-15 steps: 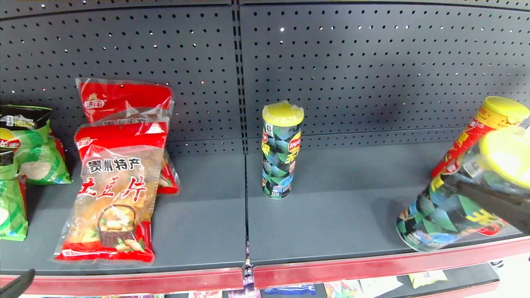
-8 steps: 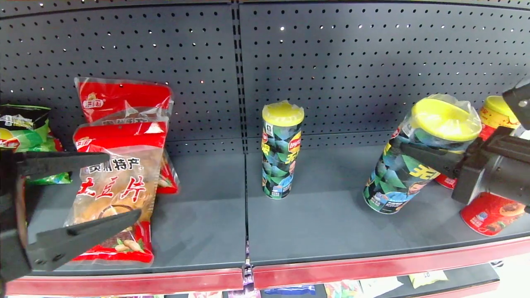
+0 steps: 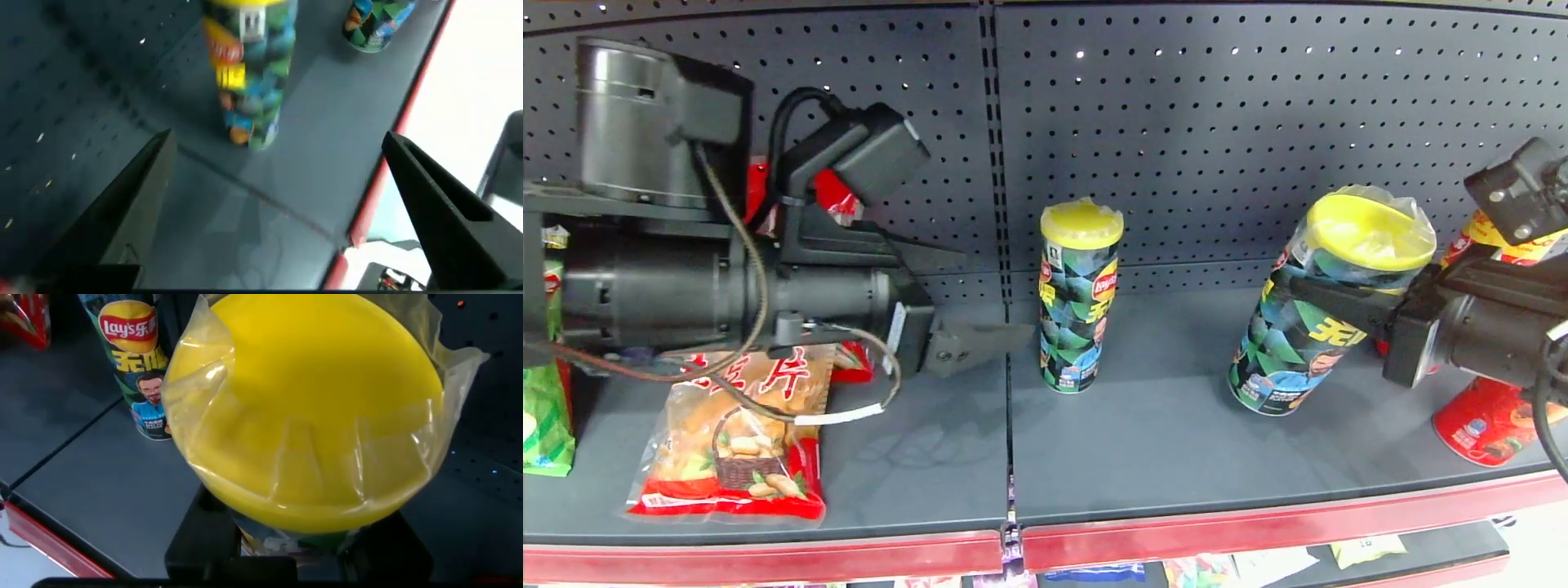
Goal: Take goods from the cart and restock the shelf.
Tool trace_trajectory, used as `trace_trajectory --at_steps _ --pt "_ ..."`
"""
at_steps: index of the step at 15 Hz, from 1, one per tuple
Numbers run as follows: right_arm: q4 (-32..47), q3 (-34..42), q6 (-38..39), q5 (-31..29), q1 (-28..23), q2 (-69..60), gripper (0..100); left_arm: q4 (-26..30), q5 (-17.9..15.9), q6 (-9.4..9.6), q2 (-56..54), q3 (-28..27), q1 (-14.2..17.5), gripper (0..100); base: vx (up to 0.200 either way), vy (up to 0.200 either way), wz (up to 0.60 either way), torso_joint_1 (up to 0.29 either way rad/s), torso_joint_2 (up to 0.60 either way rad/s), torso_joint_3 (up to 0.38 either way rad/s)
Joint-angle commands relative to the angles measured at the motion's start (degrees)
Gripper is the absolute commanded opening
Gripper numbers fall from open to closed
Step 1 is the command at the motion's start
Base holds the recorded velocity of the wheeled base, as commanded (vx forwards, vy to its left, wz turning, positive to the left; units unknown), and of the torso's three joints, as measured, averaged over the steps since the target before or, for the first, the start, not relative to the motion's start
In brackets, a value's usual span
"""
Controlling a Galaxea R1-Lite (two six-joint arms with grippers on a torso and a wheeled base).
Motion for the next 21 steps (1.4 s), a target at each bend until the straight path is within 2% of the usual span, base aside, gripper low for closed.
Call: trace_trajectory --at_steps 1,4,6,9,11,14,17,21 --pt "-0.01 -0.15 -0.01 0.02 0.04 0.54 0 -2.43 3.48 -0.83 6.89 -2.27 -3.09 100 0.0 0.0 0.0 0.0 0.0 0.0" --pt "-0.01 -0.15 -0.01 0.02 0.04 0.81 0 -8.41 8.05 -3.2 9.79 -2.36 -5.37 100 0.0 0.0 0.0 0.0 0.0 0.0" --pt "-0.01 -0.15 -0.01 0.02 0.04 0.81 0 -10.17 11.39 -3.38 10.85 -2.54 -5.29 100 0.0 0.0 0.0 0.0 0.0 0.0" --pt "-0.01 -0.06 0.08 0.02 0.04 0.98 0 -12.63 14.55 -3.38 13.22 -4.21 -5.46 100 0.0 0.0 0.0 0.0 0.0 0.0" --pt "-0.01 -0.15 0.08 0.02 -0.05 1.07 0 -17.02 16.57 -3.46 15.86 -6.05 -6.43 100 0.0 0.0 0.0 0.0 0.0 0.0" --pt "-0.01 -0.06 0.08 0.02 -0.05 0.98 0 -17.46 16.93 -3.46 16.91 -6.84 -6.69 100 0.0 0.0 0.0 0.0 0.0 0.0" --pt "-0.01 -0.06 0.08 0.02 -0.05 0.98 0 -17.46 18.68 -4.34 18.93 -9.21 -8.45 100 0.0 0.0 0.0 0.0 0.0 0.0" --pt "-0.01 -0.06 0.08 0.02 -0.58 0.98 0 -17.46 19.3 -4.34 21.3 -10.27 -8.54 100 0.0 0.0 0.0 0.0 0.0 0.0"
